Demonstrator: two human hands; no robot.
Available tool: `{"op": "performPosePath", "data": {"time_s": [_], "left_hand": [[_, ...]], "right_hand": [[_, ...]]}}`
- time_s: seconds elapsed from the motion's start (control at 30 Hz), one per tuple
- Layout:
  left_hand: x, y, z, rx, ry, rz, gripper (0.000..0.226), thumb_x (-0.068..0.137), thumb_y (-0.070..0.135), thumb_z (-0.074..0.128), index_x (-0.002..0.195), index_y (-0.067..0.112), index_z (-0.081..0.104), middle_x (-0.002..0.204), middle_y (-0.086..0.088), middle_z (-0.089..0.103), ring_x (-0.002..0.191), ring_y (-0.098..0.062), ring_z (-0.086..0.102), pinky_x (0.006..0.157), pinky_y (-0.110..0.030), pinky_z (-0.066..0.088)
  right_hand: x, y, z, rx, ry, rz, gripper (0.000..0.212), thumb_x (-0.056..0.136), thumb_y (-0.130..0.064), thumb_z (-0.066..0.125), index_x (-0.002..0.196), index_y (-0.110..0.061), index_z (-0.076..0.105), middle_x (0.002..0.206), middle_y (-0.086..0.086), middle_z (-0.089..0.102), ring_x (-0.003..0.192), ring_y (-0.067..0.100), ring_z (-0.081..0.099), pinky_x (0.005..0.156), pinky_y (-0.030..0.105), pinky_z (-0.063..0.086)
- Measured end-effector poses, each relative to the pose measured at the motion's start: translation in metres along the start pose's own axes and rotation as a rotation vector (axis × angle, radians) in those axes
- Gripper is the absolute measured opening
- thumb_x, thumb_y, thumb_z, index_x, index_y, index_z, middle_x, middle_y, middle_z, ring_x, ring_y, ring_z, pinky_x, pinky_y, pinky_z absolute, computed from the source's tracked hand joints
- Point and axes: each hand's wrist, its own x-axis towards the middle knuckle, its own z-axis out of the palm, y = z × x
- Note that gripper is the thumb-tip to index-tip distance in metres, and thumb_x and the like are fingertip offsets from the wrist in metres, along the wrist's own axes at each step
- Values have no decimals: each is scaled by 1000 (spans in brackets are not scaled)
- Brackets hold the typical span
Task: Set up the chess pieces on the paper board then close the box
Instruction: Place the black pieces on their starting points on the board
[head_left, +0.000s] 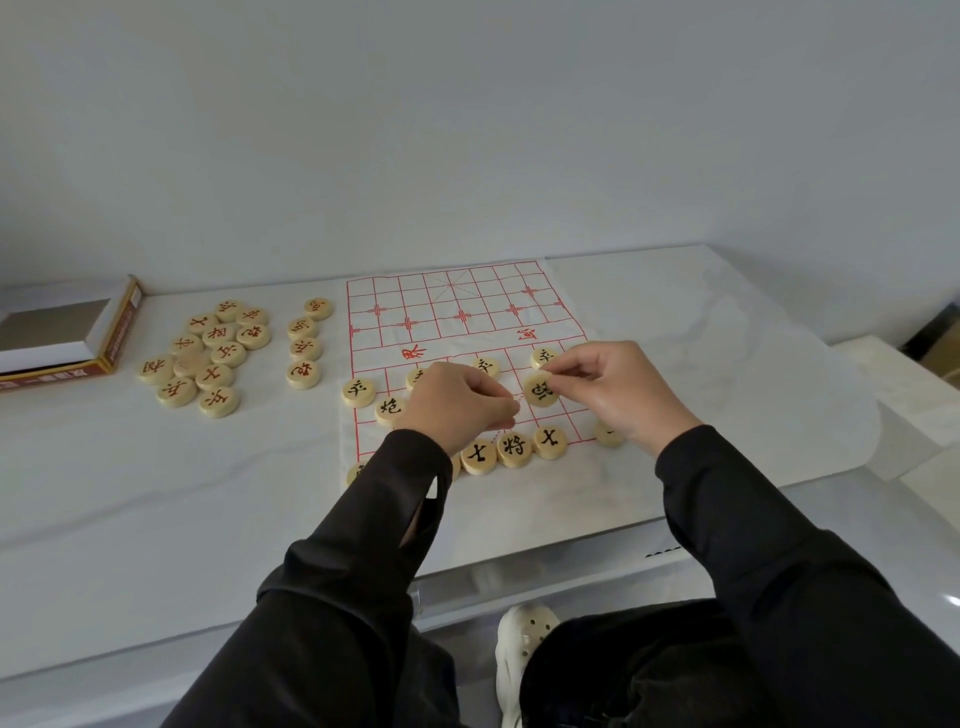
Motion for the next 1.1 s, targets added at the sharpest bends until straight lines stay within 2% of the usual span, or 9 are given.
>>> {"op": "performPosePath", "data": {"time_s": [0.1,0.23,0.37,0.5,0.67,0.77,0.83,0.93,1.1], "left_hand": [[4,-2,1,155,116,88,7,83,13,65,76,12,69,71,-2,68,66,-11,65,69,-21,55],[7,-6,4,411,170,205,11,85,14,59,89,16,70,85,3,64,78,-12,57,74,-22,49],[8,-7,7,516,179,239,20,88,14,52,99,17,69,90,6,60,84,-10,53,76,-20,45],[6,-7,8,574,146,226,22,89,16,51,103,19,67,99,4,64,88,-11,54,81,-24,50],[2,-8,18,760,29,329,30,89,35,54,115,23,61,110,4,60,102,-13,50,87,-29,47],[3,-8,29,860,-40,365,43,85,48,57,120,24,59,114,4,59,110,-15,44,90,-31,43],[4,-8,34,910,-44,396,47,83,52,57,121,24,58,114,4,60,110,-16,44,88,-30,42],[4,-8,37,937,-43,430,45,85,49,56,122,24,57,114,4,59,111,-16,43,86,-29,39],[3,-8,40,942,-60,425,38,88,43,53,120,23,59,111,2,61,108,-17,45,85,-29,43]], "right_hand": [[2,4,-13,-152,66,-30,15,85,-7,64,96,-13,71,92,-2,66,87,9,58,72,8,42],[0,11,-19,-363,-110,11,16,88,-7,60,97,-15,72,93,-6,63,91,9,56,78,15,38],[1,15,-19,-463,-213,52,17,89,-8,59,95,-19,71,103,-4,64,98,11,55,86,20,39],[1,15,-16,-508,-256,71,19,91,-9,57,100,-18,71,109,-2,64,99,11,54,85,19,38],[1,20,-14,-618,-246,24,18,90,-10,57,98,-16,72,111,2,64,107,18,56,90,22,41],[0,21,-20,-632,-220,22,14,86,-20,64,98,-22,72,115,3,58,110,20,52,95,28,41],[-4,19,-23,-652,-250,36,24,80,-27,71,103,-26,69,116,2,54,112,19,48,96,29,39],[-8,15,-22,-757,-297,17,38,75,-30,76,111,-25,65,111,-2,56,109,16,43,95,30,39],[-6,19,-18,-753,-285,-25,34,79,-19,73,112,-25,66,111,-1,57,109,17,45,95,29,41]]}}
